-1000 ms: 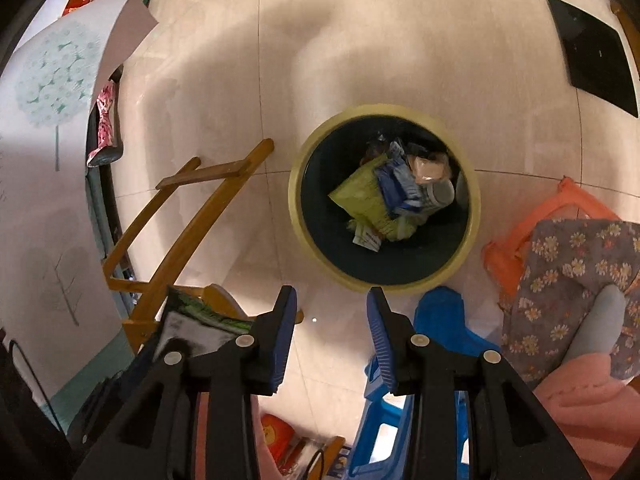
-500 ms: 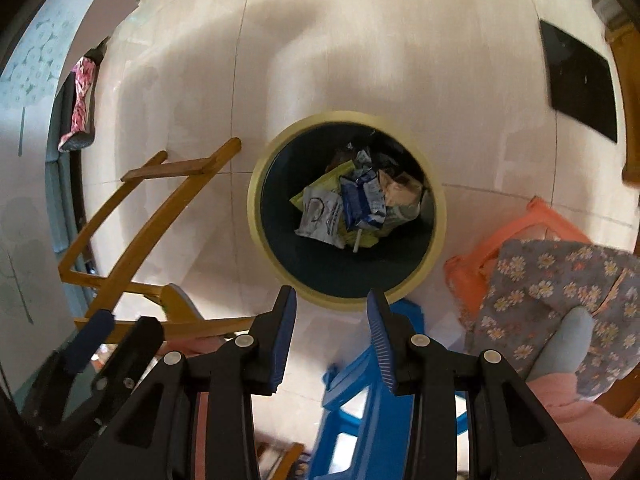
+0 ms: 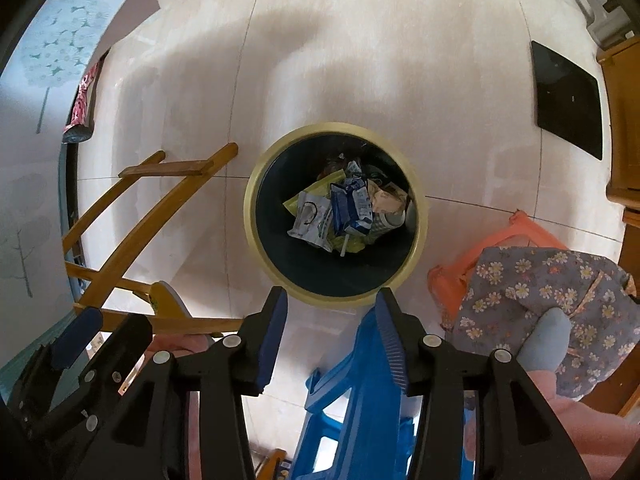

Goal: Collect trash
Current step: 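Move both tools back over the table toward the yellow bag and blue mask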

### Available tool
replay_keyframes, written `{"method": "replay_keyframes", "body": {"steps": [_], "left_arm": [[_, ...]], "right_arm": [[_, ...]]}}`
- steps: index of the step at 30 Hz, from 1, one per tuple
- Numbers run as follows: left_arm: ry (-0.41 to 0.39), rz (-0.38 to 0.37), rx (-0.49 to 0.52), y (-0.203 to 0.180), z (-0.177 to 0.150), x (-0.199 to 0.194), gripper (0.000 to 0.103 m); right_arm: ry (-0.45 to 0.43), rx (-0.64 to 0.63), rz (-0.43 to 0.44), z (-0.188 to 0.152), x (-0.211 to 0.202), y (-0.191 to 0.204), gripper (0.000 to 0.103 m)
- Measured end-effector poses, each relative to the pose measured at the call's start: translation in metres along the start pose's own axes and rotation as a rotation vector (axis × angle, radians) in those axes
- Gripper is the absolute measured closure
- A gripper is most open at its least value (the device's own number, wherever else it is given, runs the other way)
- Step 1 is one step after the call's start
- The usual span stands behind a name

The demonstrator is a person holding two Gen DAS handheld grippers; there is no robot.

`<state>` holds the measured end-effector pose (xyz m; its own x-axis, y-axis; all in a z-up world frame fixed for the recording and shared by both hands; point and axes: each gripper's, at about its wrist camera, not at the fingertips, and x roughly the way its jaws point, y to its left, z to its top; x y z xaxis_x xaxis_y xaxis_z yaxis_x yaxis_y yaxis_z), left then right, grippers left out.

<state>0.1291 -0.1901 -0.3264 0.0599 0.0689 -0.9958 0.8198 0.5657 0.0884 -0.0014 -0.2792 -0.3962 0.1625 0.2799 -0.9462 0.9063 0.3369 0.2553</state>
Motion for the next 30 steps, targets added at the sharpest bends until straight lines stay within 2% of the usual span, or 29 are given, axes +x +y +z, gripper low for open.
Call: {"method": "replay_keyframes", "body": {"steps": [4,7,16,23,30], "left_arm": [[-0.019,-0.014,-0.002,-0.001,-0.007,-0.015,0.041],[-0.03,-0.033,-0.006,0.001,-0.015,-0.028,0.041],[-0.078,-0.05,0.015,0.013,-0.045,-0.088,0.041],[-0.142,-0.105,0.002,0.034,-0.077,-0.155,0.041],[-0.244,-0.15,-0.038,0.068,-0.106,-0.219,0.041]], "right_arm": [[-0.017,-0.004,0.001,-0.011,-0.019,0.003,0.055],[-0.024,0.016,-0.003,-0.02,-0.032,0.001,0.048],[-0.059,0.045,0.074,-0.051,-0.094,0.002,0.047],[-0.105,-0.034,0.124,-0.084,-0.151,0.027,0.045],[-0.183,-0.163,0.159,-0.116,-0.207,0.071,0.045]]}}
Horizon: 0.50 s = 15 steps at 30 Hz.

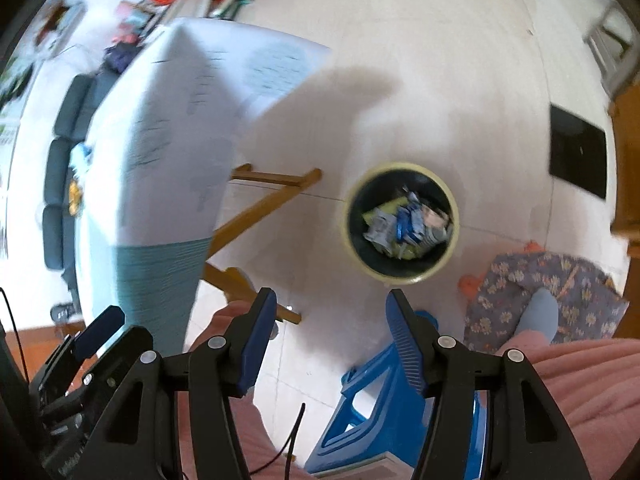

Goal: Collect trash
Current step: 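Move both tools back over the table toward the yellow bag and blue mask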

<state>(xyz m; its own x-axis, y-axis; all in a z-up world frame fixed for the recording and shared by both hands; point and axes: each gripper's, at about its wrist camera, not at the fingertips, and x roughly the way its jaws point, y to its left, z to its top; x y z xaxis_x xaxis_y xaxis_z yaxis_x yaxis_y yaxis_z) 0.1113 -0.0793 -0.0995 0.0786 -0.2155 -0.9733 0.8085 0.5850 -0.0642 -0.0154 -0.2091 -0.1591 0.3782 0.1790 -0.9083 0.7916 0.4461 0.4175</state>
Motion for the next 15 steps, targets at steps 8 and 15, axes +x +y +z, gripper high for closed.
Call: {"method": "replay_keyframes", "body": {"steps": [8,15], "left_arm": [[-0.131,-0.004,-0.182,0.081,-0.022,-0.077,0.041],[-0.183,0.039,-0.32,0.162,-0.043,-0.111,0.041]], "right_arm": [[-0.075,-0.202,0.01,-0.002,-0.044,0.08,0.045],[-0.136,-0.383,0.024,0.014,-0.066,0.17,0.045]]}}
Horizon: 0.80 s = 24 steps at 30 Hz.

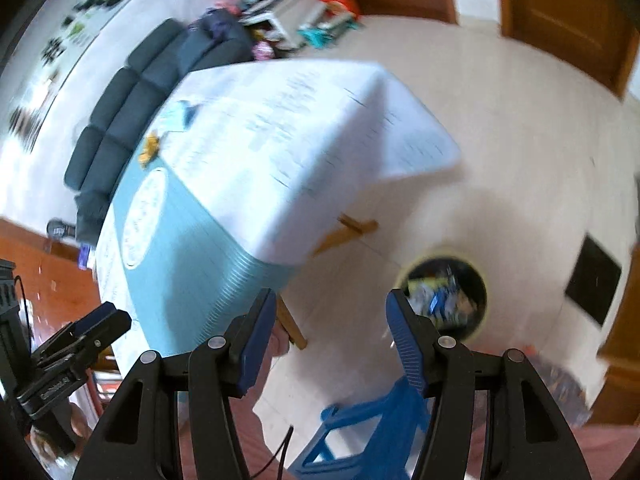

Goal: Collect trash
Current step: 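Move both tools back over the table toward the yellow bag and blue mask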

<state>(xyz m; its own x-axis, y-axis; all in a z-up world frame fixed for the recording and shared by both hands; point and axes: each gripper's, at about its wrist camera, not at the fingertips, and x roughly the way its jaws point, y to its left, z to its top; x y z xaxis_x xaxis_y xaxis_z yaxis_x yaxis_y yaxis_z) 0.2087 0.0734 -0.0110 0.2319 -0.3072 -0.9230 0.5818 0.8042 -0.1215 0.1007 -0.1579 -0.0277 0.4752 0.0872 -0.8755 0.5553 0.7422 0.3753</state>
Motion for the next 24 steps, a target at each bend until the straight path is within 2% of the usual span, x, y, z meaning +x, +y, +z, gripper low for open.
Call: {"method": "replay_keyframes", "body": {"steps": [7,12,15,17,18,19,22,24], "left_arm": [[-0.082,0.084,-0.093,0.082,0.031,-0.027,0.041],[-0.162,0.154,-0.112,0.13,0.064,-0.052,0.041],[-0.194,0.183,-0.11,0.147,0.086,-0.06,0.041],[-0.212,0.187,-0.117,0.164,0.106,-0.065,0.041],[-0.218,0.177,-0.121,0.168,0.115,-0.064,0.04],[-0.226,0.156,-0.125,0.177,0.126,-0.064,0.037],[-0.235,0.155,-0.159,0.199,0.154,-0.062,0.025],[-0.237,0.162,-0.17,0.212,0.173,-0.055,0.025]], "right_arm": [[-0.078,-0.2,0.037,0.07,-0.009,0.099,0.045],[-0.134,-0.314,0.071,0.123,-0.012,0.165,0.045],[-0.171,-0.391,0.08,0.159,-0.009,0.21,0.045],[-0.184,-0.442,0.08,0.18,-0.001,0.24,0.043],[-0.183,-0.462,0.085,0.192,0.006,0.253,0.039],[-0.184,-0.483,0.092,0.206,0.014,0.267,0.037],[-0.164,-0.532,0.11,0.235,0.042,0.299,0.035],[-0.133,-0.58,0.104,0.258,0.07,0.323,0.035]]}}
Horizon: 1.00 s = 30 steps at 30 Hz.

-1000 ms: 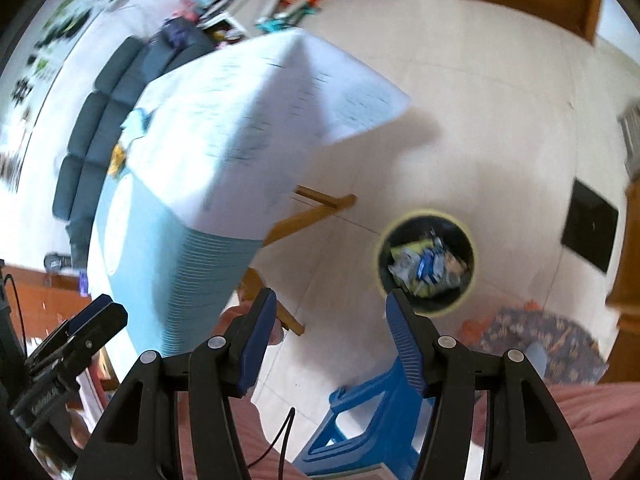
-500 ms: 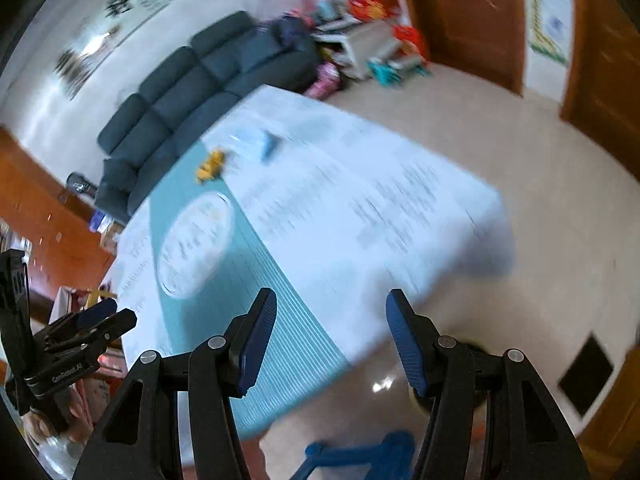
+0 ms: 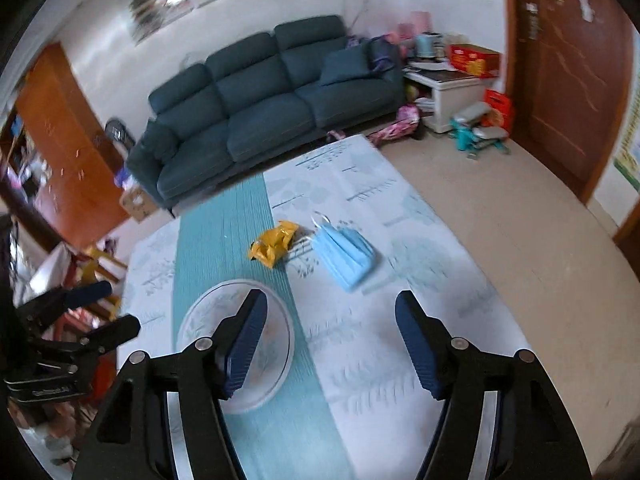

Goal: Collect trash
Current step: 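Move both tools back over the table toward the yellow bag and blue mask, then grasp the yellow bag with the left tool while the right tool grasps the blue face mask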

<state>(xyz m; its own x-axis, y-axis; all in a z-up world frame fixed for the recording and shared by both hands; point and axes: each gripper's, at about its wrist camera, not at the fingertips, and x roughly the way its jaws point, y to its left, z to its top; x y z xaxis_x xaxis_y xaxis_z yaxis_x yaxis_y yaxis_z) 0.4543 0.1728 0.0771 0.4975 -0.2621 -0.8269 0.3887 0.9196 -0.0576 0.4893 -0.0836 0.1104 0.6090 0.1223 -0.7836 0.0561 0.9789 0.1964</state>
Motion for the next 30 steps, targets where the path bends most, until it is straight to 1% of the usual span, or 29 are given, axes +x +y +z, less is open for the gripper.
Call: {"method": "replay_keyframes", "body": {"steps": [4,7,8,10,12,15,19,22,23,26,28,30], "left_arm": [[0.017,-0.003,-0.023,0.015,0.034,0.042,0.025],[0.04,-0.01,-0.054,0.028,0.057,0.085,0.025],[0.058,-0.011,-0.058,0.03,0.063,0.099,0.025],[0.081,0.003,-0.083,0.035,0.073,0.128,0.025],[0.103,-0.003,-0.088,0.039,0.079,0.151,0.025],[0.131,0.018,-0.095,0.041,0.081,0.182,0.025],[0.185,0.062,-0.096,0.044,0.08,0.224,0.025],[0.213,0.071,-0.112,0.046,0.079,0.25,0.025],[0.217,0.069,-0.117,0.045,0.08,0.257,0.025],[0.225,0.033,-0.14,0.043,0.082,0.27,0.025],[0.233,0.015,-0.154,0.041,0.081,0.277,0.025],[0.241,0.017,-0.152,0.037,0.081,0.284,0.025]], "right_arm": [[0.055,-0.046,-0.001,0.031,0.069,-0.001,0.035],[0.088,-0.054,-0.013,0.04,0.116,-0.007,0.035],[0.096,-0.058,-0.011,0.04,0.129,-0.01,0.035],[0.109,-0.054,-0.024,0.044,0.152,-0.013,0.035],[0.132,-0.045,-0.025,0.049,0.18,-0.016,0.035],[0.158,-0.046,-0.028,0.047,0.21,-0.021,0.035],[0.195,-0.067,-0.045,0.038,0.238,-0.028,0.035],[0.225,-0.065,-0.047,0.031,0.251,-0.03,0.035],[0.228,-0.065,-0.049,0.029,0.255,-0.032,0.037],[0.24,-0.059,-0.049,0.025,0.265,-0.037,0.055],[0.225,-0.059,-0.048,0.022,0.268,-0.04,0.06],[0.218,-0.074,-0.056,0.021,0.269,-0.04,0.065]]}}
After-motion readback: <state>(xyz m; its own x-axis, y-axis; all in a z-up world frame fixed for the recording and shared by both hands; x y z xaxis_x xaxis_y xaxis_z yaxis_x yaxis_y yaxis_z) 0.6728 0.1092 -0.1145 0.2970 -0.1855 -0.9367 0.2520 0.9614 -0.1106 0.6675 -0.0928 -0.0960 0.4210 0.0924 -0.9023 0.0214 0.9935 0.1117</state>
